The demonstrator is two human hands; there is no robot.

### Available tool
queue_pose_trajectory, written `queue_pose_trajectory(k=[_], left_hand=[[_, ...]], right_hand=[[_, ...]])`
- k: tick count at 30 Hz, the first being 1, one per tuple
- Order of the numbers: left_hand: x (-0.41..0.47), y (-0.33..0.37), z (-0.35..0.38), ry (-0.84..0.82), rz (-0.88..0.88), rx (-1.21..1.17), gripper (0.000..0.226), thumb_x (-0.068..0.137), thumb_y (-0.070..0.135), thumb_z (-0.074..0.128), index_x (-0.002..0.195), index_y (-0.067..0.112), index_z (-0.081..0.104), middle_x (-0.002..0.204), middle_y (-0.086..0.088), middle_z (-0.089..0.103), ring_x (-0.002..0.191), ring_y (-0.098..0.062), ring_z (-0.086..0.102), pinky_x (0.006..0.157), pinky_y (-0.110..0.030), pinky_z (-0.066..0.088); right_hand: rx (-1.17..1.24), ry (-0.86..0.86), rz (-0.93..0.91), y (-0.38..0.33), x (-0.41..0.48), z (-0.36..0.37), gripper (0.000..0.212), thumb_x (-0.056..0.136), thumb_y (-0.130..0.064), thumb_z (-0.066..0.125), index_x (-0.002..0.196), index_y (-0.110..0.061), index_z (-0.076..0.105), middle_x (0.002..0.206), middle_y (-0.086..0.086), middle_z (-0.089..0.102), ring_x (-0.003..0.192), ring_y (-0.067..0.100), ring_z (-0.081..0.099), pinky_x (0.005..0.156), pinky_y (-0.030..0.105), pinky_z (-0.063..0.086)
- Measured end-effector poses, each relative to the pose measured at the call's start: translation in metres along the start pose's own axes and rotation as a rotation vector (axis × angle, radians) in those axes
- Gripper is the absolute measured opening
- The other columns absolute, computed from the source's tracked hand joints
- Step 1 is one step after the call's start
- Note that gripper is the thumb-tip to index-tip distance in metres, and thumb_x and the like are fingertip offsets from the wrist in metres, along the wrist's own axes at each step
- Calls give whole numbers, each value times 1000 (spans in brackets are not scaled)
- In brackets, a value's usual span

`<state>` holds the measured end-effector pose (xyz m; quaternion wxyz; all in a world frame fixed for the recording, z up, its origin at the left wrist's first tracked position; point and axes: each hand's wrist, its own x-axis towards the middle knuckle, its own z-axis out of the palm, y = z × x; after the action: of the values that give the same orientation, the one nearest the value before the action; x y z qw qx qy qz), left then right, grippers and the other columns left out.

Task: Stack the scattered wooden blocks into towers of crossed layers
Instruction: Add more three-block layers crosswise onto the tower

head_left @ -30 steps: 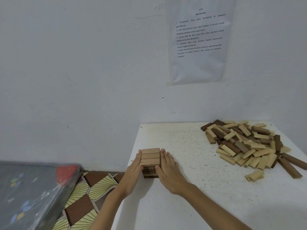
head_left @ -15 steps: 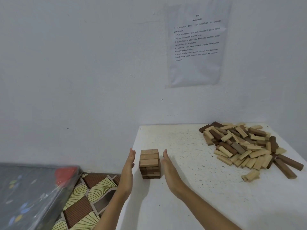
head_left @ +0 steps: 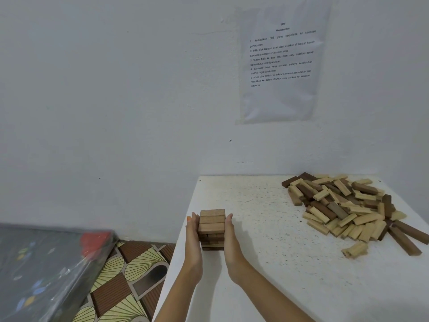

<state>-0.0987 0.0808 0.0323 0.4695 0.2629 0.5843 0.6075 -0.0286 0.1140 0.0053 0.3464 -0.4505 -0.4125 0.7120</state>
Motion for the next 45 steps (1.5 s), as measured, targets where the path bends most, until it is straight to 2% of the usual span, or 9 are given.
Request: queue_pose_trajectory(k=[5,12,18,24,27,30,36,41,45], left_hand=[[0,0,0,20,-5,-6,49,100,56,21,141,36,39,144,6,45,131,-9,39,113,-30,24],[-2,1,1,29,6,25,37,99,56,27,122,42,51,132,4,57,117,-4,50,100,-28,31],[-4,8,-2,69,51,9,51,100,52,26,147,32,34,146,15,38,135,-2,30,106,-25,19],[-11,28,11,99,358,129,43,104,35,29,146,30,38,152,16,34,132,9,28,109,-20,17],[-15,36,32,17,455,181,40,103,38,34,142,30,43,146,18,41,128,17,33,103,-10,24],[-17,37,61,-64,465,200,43,99,44,35,138,32,46,140,23,44,118,25,34,90,3,25],[-15,15,120,-189,446,274,26,101,23,46,123,28,59,125,17,58,115,8,50,88,-10,38],[-1,-13,166,-275,447,483,20,96,17,56,113,25,63,112,13,63,104,3,55,81,-10,41],[18,-35,201,-304,397,629,13,91,23,64,105,23,63,102,8,62,95,-4,55,78,-14,42]], right_hand=[[24,-4,-44,5,4,3,112,57,-100,26,150,-37,27,143,-11,46,127,5,45,108,30,29],[-11,32,4,-1,-1,2,71,90,-74,14,146,-35,35,132,-10,54,120,3,48,100,27,29],[-65,18,1,-15,-10,-8,69,94,-68,8,147,-32,34,137,-9,50,112,-1,46,98,25,22],[-16,76,-80,-47,-27,-29,62,98,-62,18,153,-35,13,160,-10,14,147,13,14,118,39,7],[28,140,-202,-60,-33,-49,53,102,-50,23,151,-30,27,157,-7,26,143,13,26,119,39,18],[32,212,-294,-73,-40,-76,45,104,-37,28,145,-24,41,146,-5,43,131,15,43,105,31,34],[16,400,-365,-91,-54,-148,29,101,-20,42,122,-17,62,119,2,63,107,20,60,92,35,47],[-122,555,-409,-92,-60,-214,19,96,-8,52,102,-20,67,102,-1,68,95,6,61,66,10,47],[-389,656,-449,-89,-47,-258,12,92,-15,64,94,-23,71,97,-10,70,99,10,64,85,28,52]])
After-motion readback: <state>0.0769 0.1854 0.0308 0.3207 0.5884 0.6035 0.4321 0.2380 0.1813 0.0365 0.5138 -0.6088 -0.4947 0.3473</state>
